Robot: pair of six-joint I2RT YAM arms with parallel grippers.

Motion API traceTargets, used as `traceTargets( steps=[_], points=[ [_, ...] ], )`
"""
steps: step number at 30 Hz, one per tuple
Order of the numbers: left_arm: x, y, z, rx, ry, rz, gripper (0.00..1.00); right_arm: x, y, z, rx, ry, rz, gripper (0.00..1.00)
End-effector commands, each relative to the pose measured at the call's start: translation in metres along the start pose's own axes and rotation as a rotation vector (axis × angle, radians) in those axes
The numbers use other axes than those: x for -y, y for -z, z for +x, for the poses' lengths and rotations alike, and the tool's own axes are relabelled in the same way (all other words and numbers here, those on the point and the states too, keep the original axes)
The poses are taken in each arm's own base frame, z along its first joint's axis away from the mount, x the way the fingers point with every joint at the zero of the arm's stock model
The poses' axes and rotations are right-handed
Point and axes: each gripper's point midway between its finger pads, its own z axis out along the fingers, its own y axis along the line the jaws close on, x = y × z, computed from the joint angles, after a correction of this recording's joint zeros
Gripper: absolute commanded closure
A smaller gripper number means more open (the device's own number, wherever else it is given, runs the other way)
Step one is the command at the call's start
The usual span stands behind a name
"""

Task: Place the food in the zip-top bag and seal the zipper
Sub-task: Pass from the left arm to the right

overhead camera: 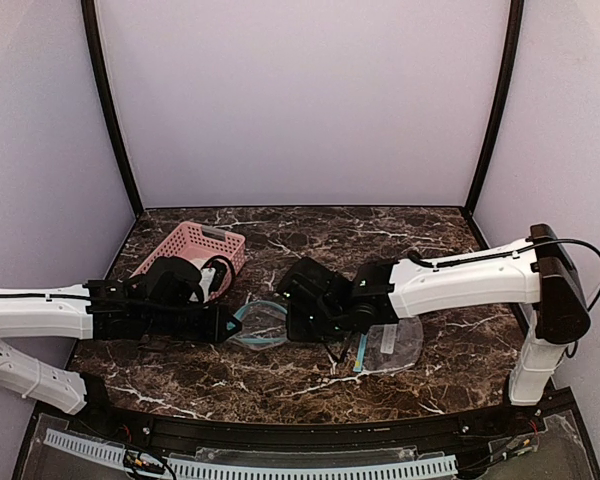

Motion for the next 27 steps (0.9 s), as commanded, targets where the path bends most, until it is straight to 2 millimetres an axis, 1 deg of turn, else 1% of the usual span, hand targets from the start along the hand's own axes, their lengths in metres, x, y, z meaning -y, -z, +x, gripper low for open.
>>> traceTargets(
  steps=[1,2,3,4,5,6,7,8,9,11,13,15,16,17,18,19,20,21,22,23,24,25,27],
  points=[
    [-0.006,0.001,0.008,-0.027,-0.022,-0.011,0.97,0.011,0.006,-0.007,0.029,0.03,0.063,1.0],
    [-0.005,0.002,0.007,-0.024,-0.026,-0.008,0.91,0.012,0.007,-0.007,0.03,0.031,0.07,1.0],
    [-0.004,0.004,0.006,-0.016,-0.028,-0.004,0.89,0.014,0.008,-0.007,0.033,0.032,0.075,1.0],
    [-0.002,0.006,0.003,-0.01,-0.035,0.001,0.81,0.015,0.008,-0.007,0.034,0.033,0.082,1.0],
    [0.0,0.009,0.001,-0.004,-0.041,0.007,0.76,0.017,0.009,-0.008,0.036,0.032,0.092,1.0],
    [0.002,0.012,-0.002,-0.001,-0.049,0.011,0.65,0.019,0.01,-0.008,0.037,0.032,0.098,1.0],
    [0.006,0.016,-0.005,0.007,-0.055,0.022,0.59,0.02,0.01,-0.008,0.038,0.033,0.105,1.0],
    [0.01,0.019,-0.007,0.008,-0.069,0.032,0.49,0.021,0.011,-0.008,0.039,0.033,0.108,1.0],
    [0.013,0.024,-0.01,0.017,-0.074,0.045,0.44,0.022,0.011,-0.008,0.04,0.033,0.11,1.0],
    [0.023,0.033,-0.014,0.015,-0.107,0.08,0.28,0.022,0.013,-0.009,0.044,0.033,0.113,1.0],
    [0.031,0.041,-0.016,0.004,-0.133,0.108,0.21,0.021,0.014,-0.01,0.045,0.035,0.114,1.0],
    [0.031,0.049,-0.017,-0.003,-0.157,0.097,0.16,0.022,0.015,-0.011,0.049,0.038,0.118,1.0],
    [0.027,0.053,-0.017,-0.009,-0.164,0.071,0.15,0.022,0.015,-0.012,0.051,0.038,0.119,1.0],
    [0.024,0.055,-0.016,-0.017,-0.182,0.057,0.11,0.022,0.016,-0.013,0.052,0.038,0.12,1.0],
    [0.014,0.057,-0.017,-0.018,-0.185,0.004,0.09,0.022,0.016,-0.013,0.053,0.038,0.121,1.0],
    [0.009,0.059,-0.018,-0.022,-0.192,-0.02,0.06,0.022,0.017,-0.013,0.053,0.039,0.122,1.0],
    [-0.006,0.061,-0.018,-0.039,-0.177,-0.068,0.06,0.022,0.018,-0.013,0.056,0.038,0.121,1.0],
    [-0.013,0.061,-0.018,-0.047,-0.176,-0.087,0.05,0.022,0.018,-0.013,0.055,0.037,0.121,1.0],
    [-0.027,0.064,-0.021,-0.05,-0.144,-0.114,0.04,0.023,0.018,-0.014,0.056,0.038,0.122,1.0],
    [-0.036,0.064,-0.022,-0.052,-0.143,-0.133,0.04,0.023,0.019,-0.014,0.057,0.038,0.122,1.0],
    [-0.048,0.066,-0.028,-0.045,-0.111,-0.151,0.04,0.023,0.019,-0.014,0.057,0.037,0.122,1.0],
    [-0.053,0.068,-0.029,-0.053,-0.117,-0.152,0.04,0.022,0.019,-0.014,0.056,0.039,0.121,1.0],
    [-0.075,0.073,-0.044,-0.032,-0.088,-0.206,0.02,0.022,0.018,-0.013,0.054,0.041,0.12,1.0]
  ],
)
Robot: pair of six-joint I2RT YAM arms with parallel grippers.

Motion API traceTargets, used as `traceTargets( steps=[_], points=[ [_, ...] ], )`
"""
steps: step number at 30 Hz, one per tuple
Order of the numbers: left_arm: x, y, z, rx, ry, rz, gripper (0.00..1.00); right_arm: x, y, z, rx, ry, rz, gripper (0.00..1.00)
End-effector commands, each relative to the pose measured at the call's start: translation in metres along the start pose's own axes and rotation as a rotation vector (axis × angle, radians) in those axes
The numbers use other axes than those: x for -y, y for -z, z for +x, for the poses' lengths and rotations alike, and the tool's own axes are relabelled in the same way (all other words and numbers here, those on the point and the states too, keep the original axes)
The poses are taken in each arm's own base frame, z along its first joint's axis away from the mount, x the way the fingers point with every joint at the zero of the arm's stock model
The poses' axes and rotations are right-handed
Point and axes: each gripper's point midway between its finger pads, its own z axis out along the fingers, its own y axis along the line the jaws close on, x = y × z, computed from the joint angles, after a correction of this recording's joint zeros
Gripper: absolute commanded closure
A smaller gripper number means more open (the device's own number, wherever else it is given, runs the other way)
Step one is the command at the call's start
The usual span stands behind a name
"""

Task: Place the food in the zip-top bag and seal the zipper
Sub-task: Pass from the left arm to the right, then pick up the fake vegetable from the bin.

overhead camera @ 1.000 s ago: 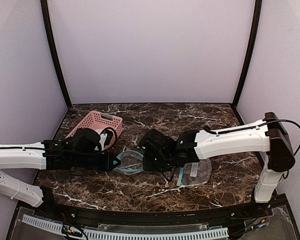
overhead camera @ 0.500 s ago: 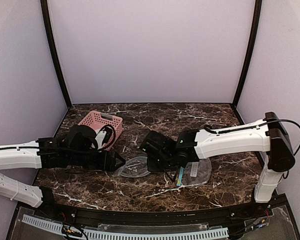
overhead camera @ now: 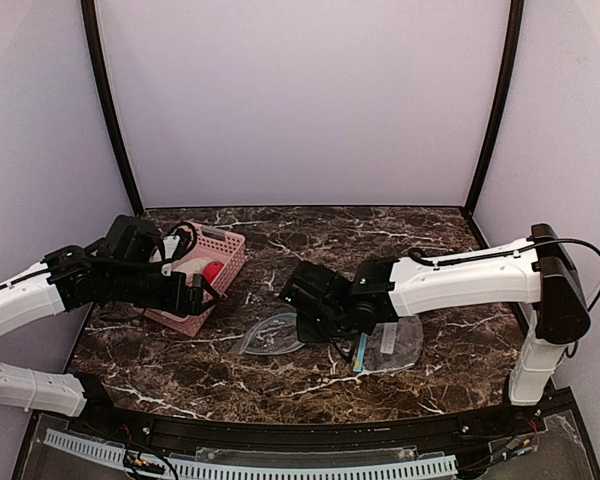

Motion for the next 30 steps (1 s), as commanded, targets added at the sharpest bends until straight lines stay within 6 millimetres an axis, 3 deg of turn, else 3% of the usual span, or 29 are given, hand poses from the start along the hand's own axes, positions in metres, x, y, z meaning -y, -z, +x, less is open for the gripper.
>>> traceTargets(
  steps=[1,6,8,15,27,30],
  points=[
    [-0.046,0.005,0.003,-0.064,-0.007,-0.109,0.02,-0.007,0.014,-0.012,0.035,-0.007,-0.023,1.0],
    [-0.102,-0.005,-0.017,-0.045,0.094,-0.277,0.02,-0.011,0.015,-0.015,0.041,0.004,-0.029,1.0],
    [-0.115,-0.012,-0.023,-0.021,0.131,-0.314,0.01,-0.012,0.015,-0.016,0.042,0.006,-0.031,1.0],
    [-0.135,-0.045,-0.031,-0.026,0.222,-0.318,0.01,-0.014,0.015,-0.016,0.039,0.016,-0.034,1.0],
    [-0.17,-0.08,-0.002,-0.128,0.278,-0.38,0.02,-0.018,0.017,-0.019,0.047,0.03,-0.044,1.0],
    [-0.168,-0.089,0.005,-0.159,0.28,-0.347,0.15,-0.018,0.015,-0.018,0.044,0.033,-0.041,1.0]
  ],
)
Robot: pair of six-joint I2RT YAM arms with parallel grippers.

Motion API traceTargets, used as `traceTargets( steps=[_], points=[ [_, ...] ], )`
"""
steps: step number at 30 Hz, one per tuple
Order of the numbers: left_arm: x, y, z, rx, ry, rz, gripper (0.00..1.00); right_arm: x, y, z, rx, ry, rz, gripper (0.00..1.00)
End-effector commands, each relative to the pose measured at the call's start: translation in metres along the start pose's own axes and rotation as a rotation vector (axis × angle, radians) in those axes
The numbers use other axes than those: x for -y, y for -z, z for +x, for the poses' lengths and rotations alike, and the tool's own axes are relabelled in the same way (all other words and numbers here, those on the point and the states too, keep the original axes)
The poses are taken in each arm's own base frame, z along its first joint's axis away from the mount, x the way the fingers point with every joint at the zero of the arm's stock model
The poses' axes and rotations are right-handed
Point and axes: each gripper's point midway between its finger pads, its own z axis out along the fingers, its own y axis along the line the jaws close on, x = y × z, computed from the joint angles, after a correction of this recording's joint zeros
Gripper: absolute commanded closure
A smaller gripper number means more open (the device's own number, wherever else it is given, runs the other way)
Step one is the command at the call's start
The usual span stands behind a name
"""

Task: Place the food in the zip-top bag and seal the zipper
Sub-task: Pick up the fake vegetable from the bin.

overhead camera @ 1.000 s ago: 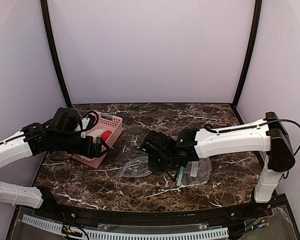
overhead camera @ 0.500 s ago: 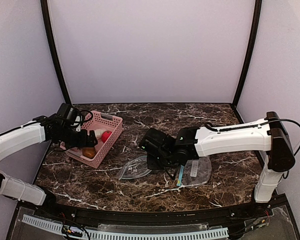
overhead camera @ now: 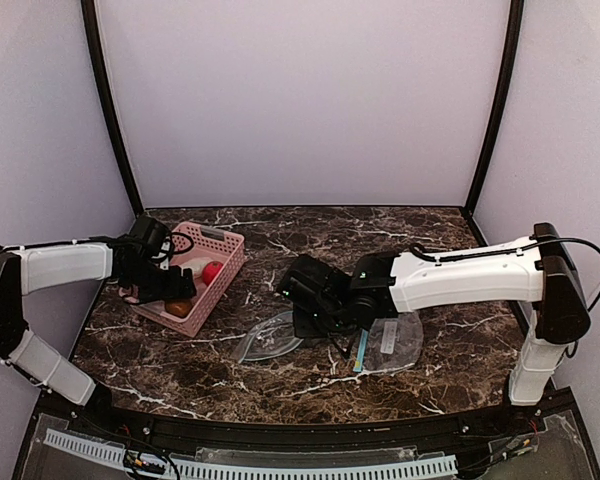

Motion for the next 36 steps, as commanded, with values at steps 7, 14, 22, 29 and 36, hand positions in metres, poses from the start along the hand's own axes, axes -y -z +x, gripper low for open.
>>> traceTargets(
  steps=[7,14,22,29,36],
  points=[
    [-0.007,-0.026,0.018,-0.084,0.011,0.002,0.25,-0.01,0.009,-0.01,0.032,0.008,-0.025,1.0],
    [-0.008,-0.035,0.025,-0.111,0.008,0.0,0.3,-0.009,0.008,-0.01,0.031,0.014,-0.022,1.0],
    [-0.008,-0.031,0.023,-0.098,0.002,0.001,0.44,-0.012,0.007,-0.012,0.034,0.025,-0.026,1.0],
    [-0.006,-0.005,-0.001,0.019,-0.03,0.005,0.49,-0.012,0.009,-0.012,0.033,0.024,-0.03,1.0],
    [0.03,0.089,-0.051,0.338,-0.132,0.198,0.51,-0.018,0.015,-0.016,0.037,0.034,-0.053,1.0]
  ],
)
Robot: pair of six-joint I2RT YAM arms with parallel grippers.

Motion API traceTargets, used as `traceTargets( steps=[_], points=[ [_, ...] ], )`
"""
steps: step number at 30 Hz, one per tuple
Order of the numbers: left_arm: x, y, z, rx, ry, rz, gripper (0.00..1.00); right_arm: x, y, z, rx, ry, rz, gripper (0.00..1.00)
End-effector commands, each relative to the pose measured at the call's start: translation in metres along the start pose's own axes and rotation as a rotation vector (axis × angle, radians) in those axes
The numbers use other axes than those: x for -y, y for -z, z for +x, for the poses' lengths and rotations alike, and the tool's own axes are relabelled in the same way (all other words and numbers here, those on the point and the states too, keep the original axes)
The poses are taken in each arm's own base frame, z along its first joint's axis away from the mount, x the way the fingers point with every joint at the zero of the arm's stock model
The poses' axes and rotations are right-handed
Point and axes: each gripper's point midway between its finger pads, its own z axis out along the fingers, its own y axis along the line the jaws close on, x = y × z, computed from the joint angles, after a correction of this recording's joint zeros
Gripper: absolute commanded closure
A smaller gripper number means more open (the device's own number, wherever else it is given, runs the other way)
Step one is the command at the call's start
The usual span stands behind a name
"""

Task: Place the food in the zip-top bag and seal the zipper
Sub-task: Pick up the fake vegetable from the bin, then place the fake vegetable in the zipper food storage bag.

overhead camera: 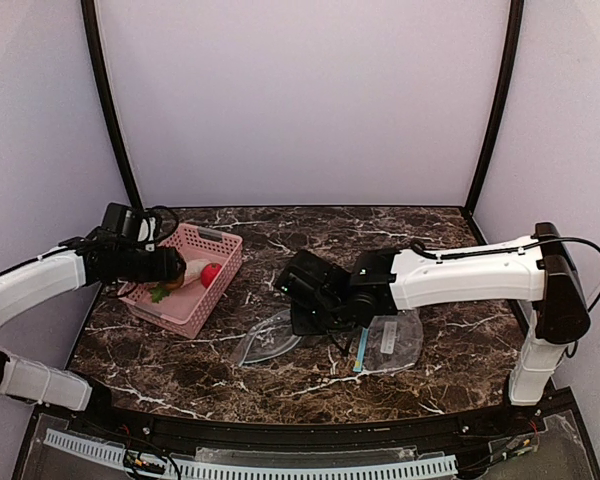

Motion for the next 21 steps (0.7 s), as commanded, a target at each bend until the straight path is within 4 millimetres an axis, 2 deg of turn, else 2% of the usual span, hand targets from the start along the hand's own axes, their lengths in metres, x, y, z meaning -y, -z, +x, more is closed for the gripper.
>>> traceTargets(
  steps=[1,5,8,9,10,11,12,13,16,21],
  points=[
    [0.033,0.053,-0.033,0.17,-0.09,0.174,0.52,-0.014,0.012,-0.012,0.027,0.016,-0.045,1.0],
    [0.07,0.084,-0.027,0.211,-0.134,0.366,0.53,-0.023,0.016,-0.013,0.009,0.042,-0.074,1.0],
    [0.097,0.102,-0.013,0.238,-0.198,0.455,0.53,-0.028,0.018,-0.013,-0.007,0.05,-0.093,1.0],
    [0.114,0.115,-0.01,0.272,-0.235,0.511,0.53,-0.029,0.019,-0.012,-0.014,0.053,-0.098,1.0],
    [0.119,0.117,-0.004,0.276,-0.239,0.531,0.53,-0.03,0.02,-0.012,-0.02,0.056,-0.101,1.0],
    [0.134,0.131,-0.003,0.318,-0.262,0.59,0.53,-0.031,0.02,-0.012,-0.025,0.059,-0.104,1.0],
    [0.137,0.131,0.003,0.318,-0.258,0.612,0.53,-0.032,0.022,-0.013,-0.027,0.061,-0.111,1.0],
    [0.149,0.144,0.002,0.361,-0.275,0.668,0.53,-0.034,0.023,-0.012,-0.034,0.066,-0.117,1.0],
    [0.171,0.157,0.012,0.409,-0.315,0.761,0.53,-0.038,0.026,-0.012,-0.047,0.08,-0.132,1.0],
    [0.198,0.157,0.031,0.38,-0.403,0.815,0.53,-0.046,0.032,-0.013,-0.066,0.097,-0.161,1.0]
  ],
)
